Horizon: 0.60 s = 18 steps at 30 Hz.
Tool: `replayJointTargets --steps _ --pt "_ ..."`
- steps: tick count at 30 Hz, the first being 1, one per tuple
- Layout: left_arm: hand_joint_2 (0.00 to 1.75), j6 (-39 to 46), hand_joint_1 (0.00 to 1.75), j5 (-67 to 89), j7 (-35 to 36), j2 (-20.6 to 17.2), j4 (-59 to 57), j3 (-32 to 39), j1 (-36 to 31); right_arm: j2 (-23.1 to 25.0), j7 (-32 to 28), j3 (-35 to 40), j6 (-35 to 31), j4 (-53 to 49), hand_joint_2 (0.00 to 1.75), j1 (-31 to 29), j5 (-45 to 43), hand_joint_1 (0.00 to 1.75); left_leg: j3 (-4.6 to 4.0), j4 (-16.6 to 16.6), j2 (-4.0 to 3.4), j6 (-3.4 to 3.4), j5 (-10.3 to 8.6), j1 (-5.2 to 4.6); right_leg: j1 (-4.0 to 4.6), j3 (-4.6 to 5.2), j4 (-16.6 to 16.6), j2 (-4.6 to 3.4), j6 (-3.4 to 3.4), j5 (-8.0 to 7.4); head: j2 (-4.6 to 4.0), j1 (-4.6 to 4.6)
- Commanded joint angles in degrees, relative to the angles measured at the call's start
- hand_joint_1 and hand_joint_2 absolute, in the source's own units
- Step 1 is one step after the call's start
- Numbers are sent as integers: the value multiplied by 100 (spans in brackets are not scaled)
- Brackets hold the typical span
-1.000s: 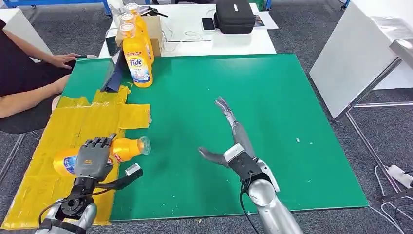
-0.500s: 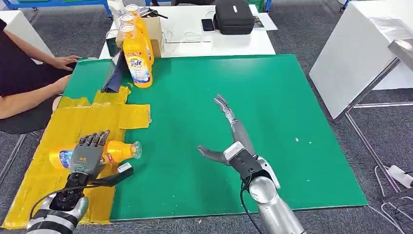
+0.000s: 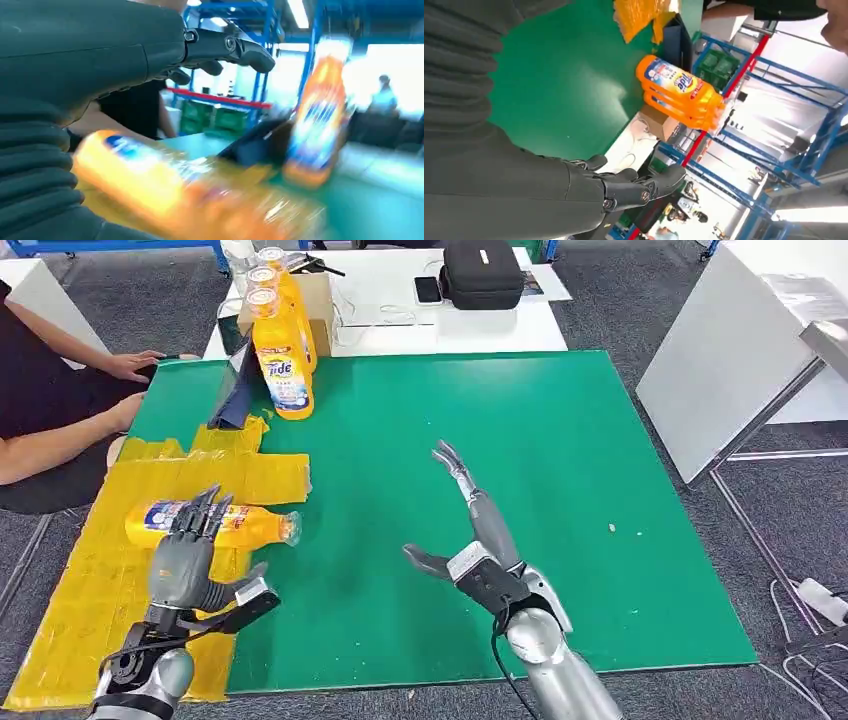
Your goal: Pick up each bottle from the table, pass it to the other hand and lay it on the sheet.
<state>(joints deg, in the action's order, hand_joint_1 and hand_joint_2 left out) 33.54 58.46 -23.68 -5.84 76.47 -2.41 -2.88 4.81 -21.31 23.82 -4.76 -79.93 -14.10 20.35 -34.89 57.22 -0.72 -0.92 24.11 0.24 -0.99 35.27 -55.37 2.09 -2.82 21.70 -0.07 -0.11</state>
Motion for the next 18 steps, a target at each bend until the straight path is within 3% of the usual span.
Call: replayJointTargets --steps 1,2,4,8,14,18 --pt "0 -1846 0 -3016 -729 795 1314 819 -68 144 -152 121 -525 36 0 145 429 0 9 11 14 7 11 10 8 -13 -8 -7 15 13 0 -2" --pt "0 -1846 0 -3016 -729 795 1314 819 -68 144 -152 121 -525 36 0 145 429 0 0 1 5 4 3 5 5 0 0 -6 9 3 0 0" --pt "0 -2973 0 -4308 -1360 968 1588 988 39 360 -320 30 -845 -36 0 214 490 0 10 4 3 7 9 6 6 -9 -4 -15 13 8 0 -2" --pt "0 -4056 0 -4755 -1267 1152 2170 528 348 468 -370 180 -745 -26 0 282 317 0 5 7 -6 5 12 9 8 -2 -4 -22 11 9 0 0" --pt "0 -4261 0 -4774 -1242 1081 2237 20 492 493 -409 196 -701 103 0 289 260 0 8 -3 2 3 6 4 2 -7 3 -11 8 6 0 -2" --pt "0 -4412 0 -5222 -1544 1123 2748 249 851 396 -596 -194 -675 -379 0 738 -321 0 22 -3 -1 6 15 6 4 -20 3 -20 14 13 0 0"
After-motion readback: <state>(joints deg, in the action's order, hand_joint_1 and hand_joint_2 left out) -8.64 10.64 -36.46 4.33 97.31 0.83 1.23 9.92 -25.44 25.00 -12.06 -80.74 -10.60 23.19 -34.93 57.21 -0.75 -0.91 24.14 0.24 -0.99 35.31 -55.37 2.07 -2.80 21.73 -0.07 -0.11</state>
